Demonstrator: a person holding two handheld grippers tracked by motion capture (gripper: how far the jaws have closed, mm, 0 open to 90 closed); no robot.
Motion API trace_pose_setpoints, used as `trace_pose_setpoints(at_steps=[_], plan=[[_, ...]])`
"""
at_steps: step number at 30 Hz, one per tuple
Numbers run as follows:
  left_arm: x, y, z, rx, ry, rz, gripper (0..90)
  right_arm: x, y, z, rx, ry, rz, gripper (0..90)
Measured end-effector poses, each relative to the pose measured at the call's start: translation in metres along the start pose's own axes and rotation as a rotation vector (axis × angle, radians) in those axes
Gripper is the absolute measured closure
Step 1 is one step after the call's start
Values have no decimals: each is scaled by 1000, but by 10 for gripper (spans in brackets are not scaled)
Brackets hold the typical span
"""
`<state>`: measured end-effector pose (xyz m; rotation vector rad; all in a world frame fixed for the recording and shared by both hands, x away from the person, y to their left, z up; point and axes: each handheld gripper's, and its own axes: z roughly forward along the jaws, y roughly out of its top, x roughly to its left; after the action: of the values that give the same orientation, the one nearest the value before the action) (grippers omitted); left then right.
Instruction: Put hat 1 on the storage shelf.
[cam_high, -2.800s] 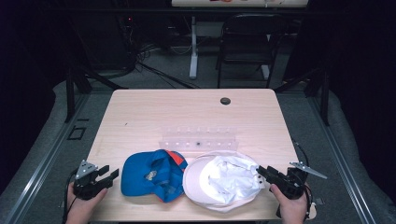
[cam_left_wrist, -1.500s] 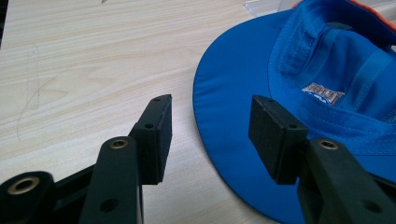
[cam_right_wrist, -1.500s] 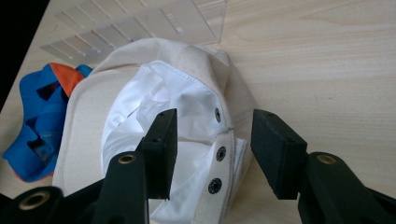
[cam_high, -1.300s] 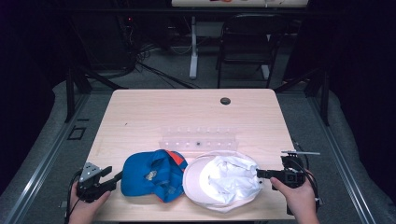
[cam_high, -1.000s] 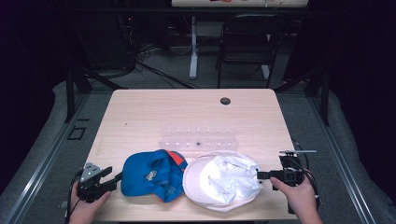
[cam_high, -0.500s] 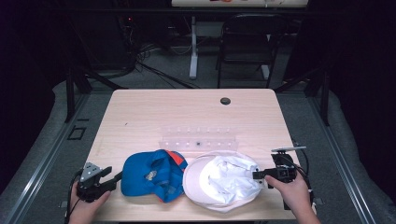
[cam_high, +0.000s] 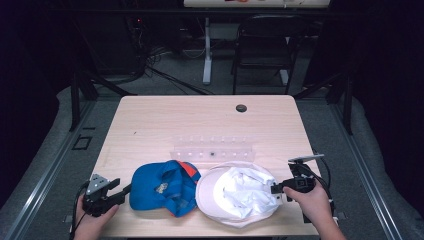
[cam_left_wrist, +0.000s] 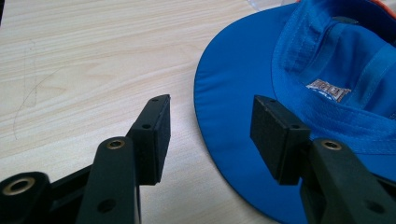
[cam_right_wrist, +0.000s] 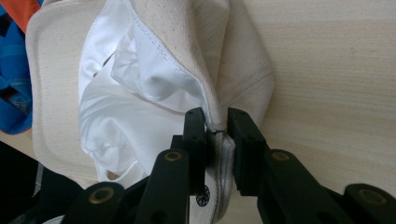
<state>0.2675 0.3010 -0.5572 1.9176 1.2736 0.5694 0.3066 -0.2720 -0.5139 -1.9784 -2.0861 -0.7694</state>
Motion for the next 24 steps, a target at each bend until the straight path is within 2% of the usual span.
trace_pose_setpoints(at_steps=[3,4,7,8,9,10,12,15,19,22,24], plan=[[0,0,0,-2,-2,2,484,0,1,-1,6,12,6,793],[-1,0,0,0,-1,5,484,1,2,-3,-4,24,21,800],[-1,0,0,-1,-1,5,484,1,3,-5,-3,37,19,804],[-1,0,0,-1,0,5,484,2,4,-8,4,66,20,806],[-1,0,0,-1,0,5,484,3,4,-7,-10,67,39,806],[-1,0,0,-1,0,5,484,3,4,-7,-10,67,39,806],[-1,0,0,-2,1,5,484,4,6,-11,4,96,46,808],[-1,0,0,-4,1,6,484,5,7,-12,9,106,43,809],[-1,0,-1,-5,2,2,484,7,8,-15,10,159,67,812],[0,-1,-2,-11,4,0,484,8,9,-18,14,182,72,813],[0,-1,-2,-9,4,-1,484,8,10,-19,28,186,59,814]])
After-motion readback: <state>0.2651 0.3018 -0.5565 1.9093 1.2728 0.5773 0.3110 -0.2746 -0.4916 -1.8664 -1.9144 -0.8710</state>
